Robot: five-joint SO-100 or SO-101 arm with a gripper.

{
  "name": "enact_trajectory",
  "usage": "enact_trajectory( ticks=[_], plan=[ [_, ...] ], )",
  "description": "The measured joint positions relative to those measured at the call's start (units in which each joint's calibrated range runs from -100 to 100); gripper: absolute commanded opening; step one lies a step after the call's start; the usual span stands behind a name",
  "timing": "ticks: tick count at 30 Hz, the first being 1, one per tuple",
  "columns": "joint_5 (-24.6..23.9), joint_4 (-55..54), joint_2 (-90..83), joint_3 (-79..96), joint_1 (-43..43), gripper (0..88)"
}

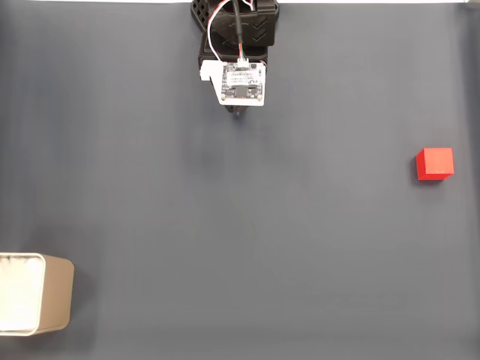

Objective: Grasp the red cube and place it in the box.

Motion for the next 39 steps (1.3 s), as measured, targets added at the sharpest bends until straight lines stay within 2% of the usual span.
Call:
enact_trajectory(
  ticks=[29, 33, 39],
  plan=[
    [-0.05, -0.72, 0.0, 0.0, 0.67, 0.0],
    [-0.2, -12.81, 1.13, 0.0, 1.19, 0.0],
    [0.88, -42.4, 7.12, -5.61, -0.15, 0.0]
  ],
)
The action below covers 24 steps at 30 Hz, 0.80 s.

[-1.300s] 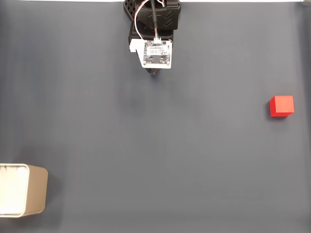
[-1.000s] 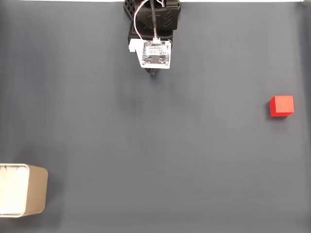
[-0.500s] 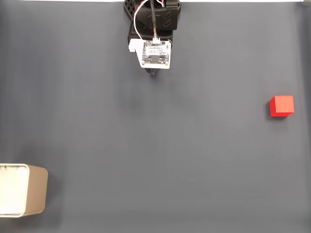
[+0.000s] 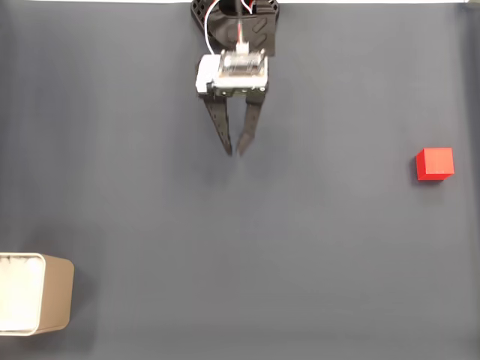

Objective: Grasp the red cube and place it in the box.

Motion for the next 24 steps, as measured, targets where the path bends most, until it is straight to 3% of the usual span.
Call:
enact_trajectory(
  ticks=[4, 11, 24],
  plan=[
    [0.1, -5.01, 7.73, -13.56, -1.48, 0.1],
    [0.1, 0.0, 23.88, -41.05, -1.63, 0.0],
    [-0.29, 36.75, 46.98, -74.95, -2.89, 0.0]
  ],
)
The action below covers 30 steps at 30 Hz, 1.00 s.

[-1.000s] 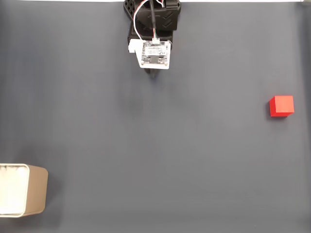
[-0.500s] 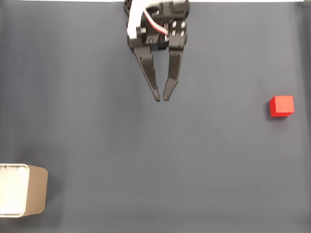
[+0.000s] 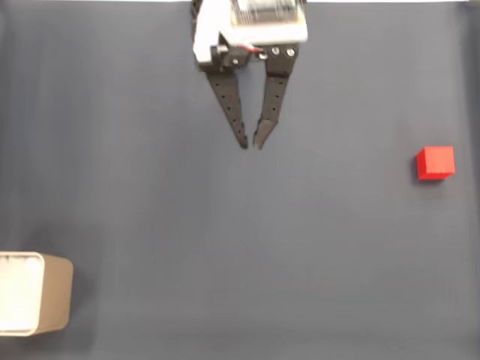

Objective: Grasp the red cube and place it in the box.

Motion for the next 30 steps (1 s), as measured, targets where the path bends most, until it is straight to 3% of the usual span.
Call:
enact_trajectory(
  ticks=[10, 30],
  plan=[
    [0.78, 13.52, 6.43, -3.89, -6.97, 0.0],
    [1.76, 4.14, 8.16, 1.81, -16.17, 0.0]
  ],
)
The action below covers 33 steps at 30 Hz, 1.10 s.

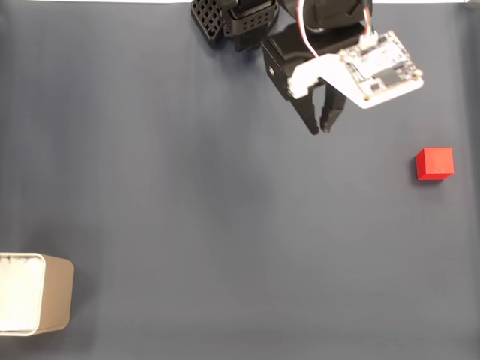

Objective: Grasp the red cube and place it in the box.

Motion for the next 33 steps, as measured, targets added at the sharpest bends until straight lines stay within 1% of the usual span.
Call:
enact_trajectory(
  ticks=[6, 9, 20, 33],
  plan=[
    [0.05, -2.78, 0.0, 3.07, -2.6, 0.1],
    [0.59, -3.26, 0.0, 3.98, -4.01, 3.7],
    [1.76, -7.72, -0.17, 7.96, -8.75, 11.6],
    [3.17, -13.84, -0.09, 12.93, -12.54, 18.4]
  ],
)
